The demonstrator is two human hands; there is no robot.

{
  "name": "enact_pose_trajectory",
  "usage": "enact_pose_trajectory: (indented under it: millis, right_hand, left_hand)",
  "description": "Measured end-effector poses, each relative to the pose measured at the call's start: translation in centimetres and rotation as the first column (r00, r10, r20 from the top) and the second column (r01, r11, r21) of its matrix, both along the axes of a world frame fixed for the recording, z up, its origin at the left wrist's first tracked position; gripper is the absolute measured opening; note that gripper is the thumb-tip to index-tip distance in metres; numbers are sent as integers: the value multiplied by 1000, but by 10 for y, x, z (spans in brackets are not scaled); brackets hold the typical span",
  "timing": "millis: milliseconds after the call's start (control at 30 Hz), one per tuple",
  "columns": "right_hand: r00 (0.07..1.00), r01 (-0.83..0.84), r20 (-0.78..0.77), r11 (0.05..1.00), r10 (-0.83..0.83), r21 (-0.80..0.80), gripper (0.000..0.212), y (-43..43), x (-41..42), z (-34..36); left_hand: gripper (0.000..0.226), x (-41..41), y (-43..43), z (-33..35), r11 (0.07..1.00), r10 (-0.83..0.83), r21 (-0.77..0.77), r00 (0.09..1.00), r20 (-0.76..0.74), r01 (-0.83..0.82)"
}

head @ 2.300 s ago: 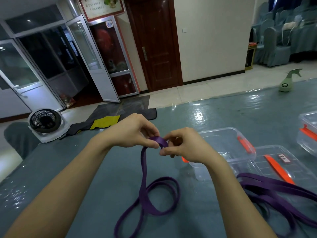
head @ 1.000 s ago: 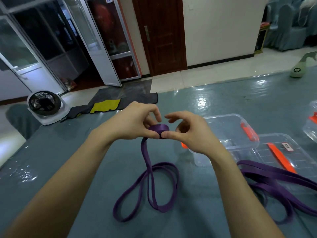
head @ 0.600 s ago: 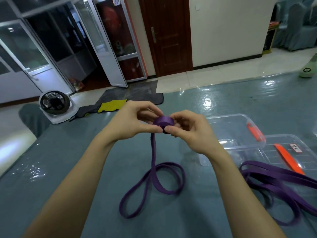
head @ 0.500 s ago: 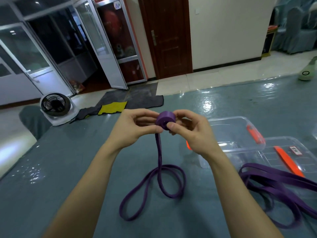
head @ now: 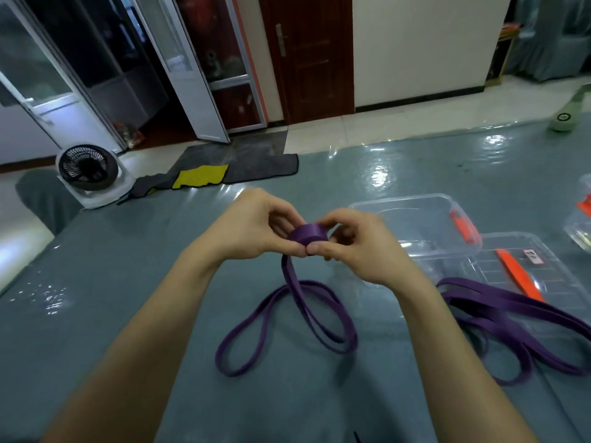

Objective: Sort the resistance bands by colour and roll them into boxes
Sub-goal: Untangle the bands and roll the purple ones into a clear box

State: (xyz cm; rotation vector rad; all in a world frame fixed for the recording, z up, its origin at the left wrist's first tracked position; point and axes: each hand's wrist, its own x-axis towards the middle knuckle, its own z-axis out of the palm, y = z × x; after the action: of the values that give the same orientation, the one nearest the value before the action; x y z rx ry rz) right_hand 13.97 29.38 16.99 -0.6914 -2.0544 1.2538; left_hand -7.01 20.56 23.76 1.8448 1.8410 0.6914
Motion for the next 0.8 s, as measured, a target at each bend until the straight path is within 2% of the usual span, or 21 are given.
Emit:
enact_pose_trajectory:
  millis: [67,167,267,333,400,467,567,700,800]
  right_hand:
    - [1000,-10,29,998,8,60,30,-4,-2,-2]
    - [997,-61,40,997,60,40,28,-6,-3,-3]
    - [990,-62,133,988,44,138,34,-9,-8,-1]
    - [996,-7,87,990,-5,144,29,-8,-9,-1]
    - [998,32,-55,999,-31,25,26,-3,-5,0]
    - [971,-7,-238,992,-24,-129,26,2,2,2]
    - [912,-92,-411,964,-19,-250,30,5,6,7]
    - [854,-110,-513,931,-91,-349,30,3,3,8]
    - [808,-144,-572,895,-140,-423,21,-3,-7,6]
  left_hand:
    - [46,3,1,9,998,-20,-61,997,-74,15]
    - [62,6,2,20,993,-64,-115,978,-199,41]
    - [64,12,6,26,990,-107,-127,923,-371,63]
    - [61,11,8,28,995,-92,-73,913,-397,69]
    - [58,3,4,25,999,-48,11,967,-250,52]
    - [55,-4,-2,17,996,-14,85,1000,-11,15]
    - [43,1,-7,-6,979,5,191,957,291,-63]
    - [32,21,-2,-25,952,-36,283,879,475,-114]
    - [30,25,2,-29,930,-9,308,830,558,-198]
